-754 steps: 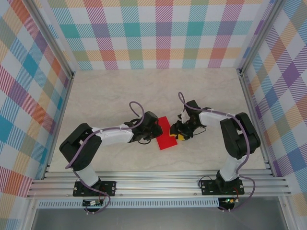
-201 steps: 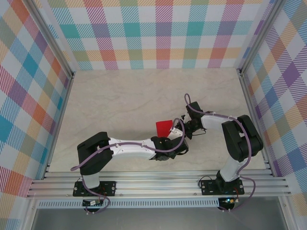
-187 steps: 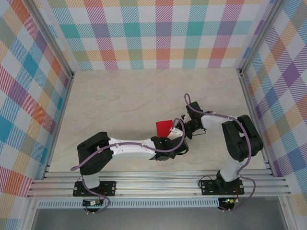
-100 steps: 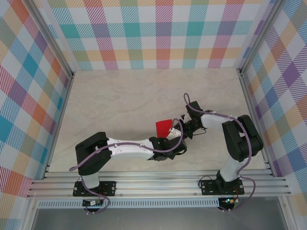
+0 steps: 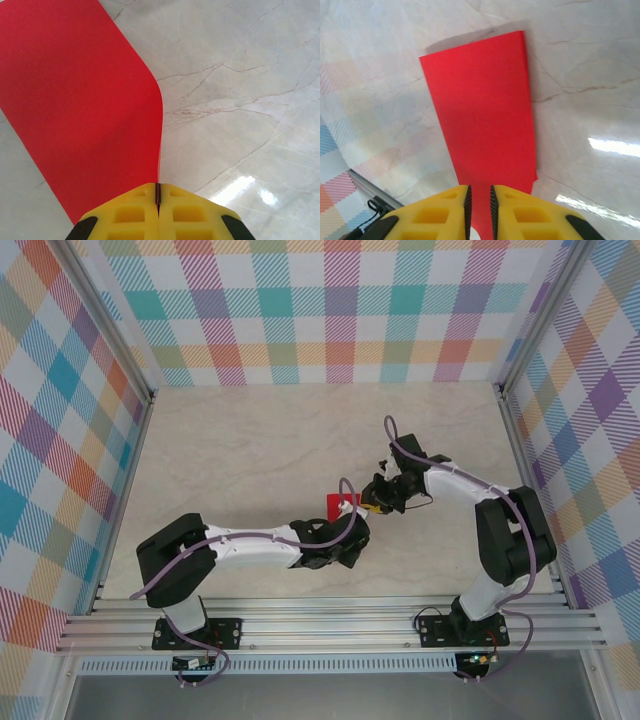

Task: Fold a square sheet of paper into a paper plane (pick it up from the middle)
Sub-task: Third fold the triangle at the center of the table.

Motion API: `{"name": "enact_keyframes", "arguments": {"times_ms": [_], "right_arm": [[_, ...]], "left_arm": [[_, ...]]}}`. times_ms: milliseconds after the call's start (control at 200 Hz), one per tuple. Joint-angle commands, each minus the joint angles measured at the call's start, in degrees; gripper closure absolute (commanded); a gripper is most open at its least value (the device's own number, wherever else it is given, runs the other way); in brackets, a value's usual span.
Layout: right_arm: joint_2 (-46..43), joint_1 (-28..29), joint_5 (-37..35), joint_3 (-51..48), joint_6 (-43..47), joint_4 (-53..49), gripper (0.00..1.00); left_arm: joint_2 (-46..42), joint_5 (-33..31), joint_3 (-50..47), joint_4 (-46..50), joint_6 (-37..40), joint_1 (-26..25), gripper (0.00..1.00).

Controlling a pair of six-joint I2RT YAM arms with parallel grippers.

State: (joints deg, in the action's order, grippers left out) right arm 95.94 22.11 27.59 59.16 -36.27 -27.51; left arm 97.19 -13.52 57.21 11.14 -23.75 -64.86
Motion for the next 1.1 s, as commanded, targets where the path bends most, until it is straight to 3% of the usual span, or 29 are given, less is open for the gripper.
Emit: {"name": "enact_keyframes", "arguments": {"times_ms": [0, 475, 1095], "right_arm": [[4.0, 0.6, 4.8, 3.1, 3.1, -0.4, 0.84], [16.6, 3.2, -0.4, 8.6, 8.3, -4.5, 0.89], [18.2, 3.2, -2.2, 7.6, 10.3, -4.5, 0.88]], "left_arm": [[-2.4, 3.5, -1.6, -2.8, -0.2, 1.3, 1.0], [-2.4, 10.9, -4.7, -7.0, -1.1, 6.0, 0.99], [-0.6, 19.9, -6.8, -10.7, -0.8, 13.3, 0.97]]}}
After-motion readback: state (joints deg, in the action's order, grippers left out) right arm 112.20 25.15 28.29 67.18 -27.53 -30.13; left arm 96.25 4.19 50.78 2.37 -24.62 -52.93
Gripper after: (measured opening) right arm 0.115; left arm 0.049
